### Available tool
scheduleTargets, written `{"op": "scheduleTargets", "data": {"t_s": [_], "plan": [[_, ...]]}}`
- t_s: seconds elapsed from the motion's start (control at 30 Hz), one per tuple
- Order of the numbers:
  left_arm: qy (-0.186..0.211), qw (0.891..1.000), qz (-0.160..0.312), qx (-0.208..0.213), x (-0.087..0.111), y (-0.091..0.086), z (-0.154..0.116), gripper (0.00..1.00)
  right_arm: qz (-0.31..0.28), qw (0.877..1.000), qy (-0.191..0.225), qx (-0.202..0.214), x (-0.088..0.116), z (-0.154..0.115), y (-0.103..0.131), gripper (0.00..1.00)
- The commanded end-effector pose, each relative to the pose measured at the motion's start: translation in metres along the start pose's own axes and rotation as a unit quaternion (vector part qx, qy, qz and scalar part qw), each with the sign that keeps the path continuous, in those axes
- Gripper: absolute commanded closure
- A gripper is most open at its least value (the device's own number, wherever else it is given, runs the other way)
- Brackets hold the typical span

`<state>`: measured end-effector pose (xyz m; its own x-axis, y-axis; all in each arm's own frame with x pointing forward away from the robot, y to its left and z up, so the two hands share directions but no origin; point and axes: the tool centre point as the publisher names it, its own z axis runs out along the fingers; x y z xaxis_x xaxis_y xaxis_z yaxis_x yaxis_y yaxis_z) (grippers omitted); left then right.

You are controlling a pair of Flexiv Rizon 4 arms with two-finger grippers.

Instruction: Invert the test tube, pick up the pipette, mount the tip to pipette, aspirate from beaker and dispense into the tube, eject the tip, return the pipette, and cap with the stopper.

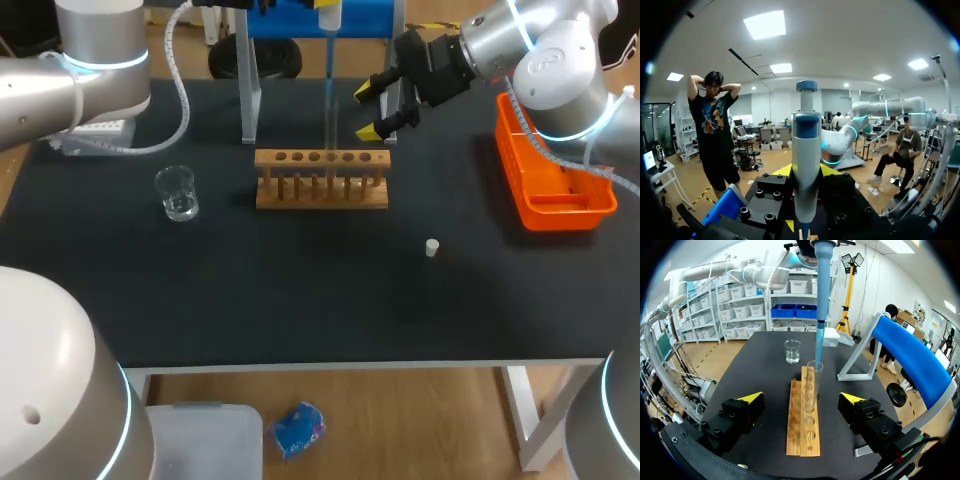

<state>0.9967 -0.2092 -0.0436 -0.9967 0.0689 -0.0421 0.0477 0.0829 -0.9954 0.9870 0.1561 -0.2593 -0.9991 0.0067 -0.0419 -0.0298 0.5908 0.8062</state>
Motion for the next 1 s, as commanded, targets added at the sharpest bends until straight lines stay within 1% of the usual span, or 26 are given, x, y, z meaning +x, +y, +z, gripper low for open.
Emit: {"op": "scheduleTargets", "data": {"t_s": [0.03,0.33,1.0], "plan": [[0.002,1.000,0.000,-0.001,-0.003,0.000,0.001,1.00,0.000,1.000,0.001,0.000,-0.001,0.000,0.000,0.00],[0.005,1.000,0.000,0.001,-0.004,0.001,0.002,1.00,0.000,1.000,0.001,0.000,-0.001,0.000,0.000,0.00],[0.012,1.000,-0.012,0.003,-0.006,0.017,0.006,1.00,0.000,1.000,0.001,0.000,-0.001,0.000,0.000,0.00]]}}
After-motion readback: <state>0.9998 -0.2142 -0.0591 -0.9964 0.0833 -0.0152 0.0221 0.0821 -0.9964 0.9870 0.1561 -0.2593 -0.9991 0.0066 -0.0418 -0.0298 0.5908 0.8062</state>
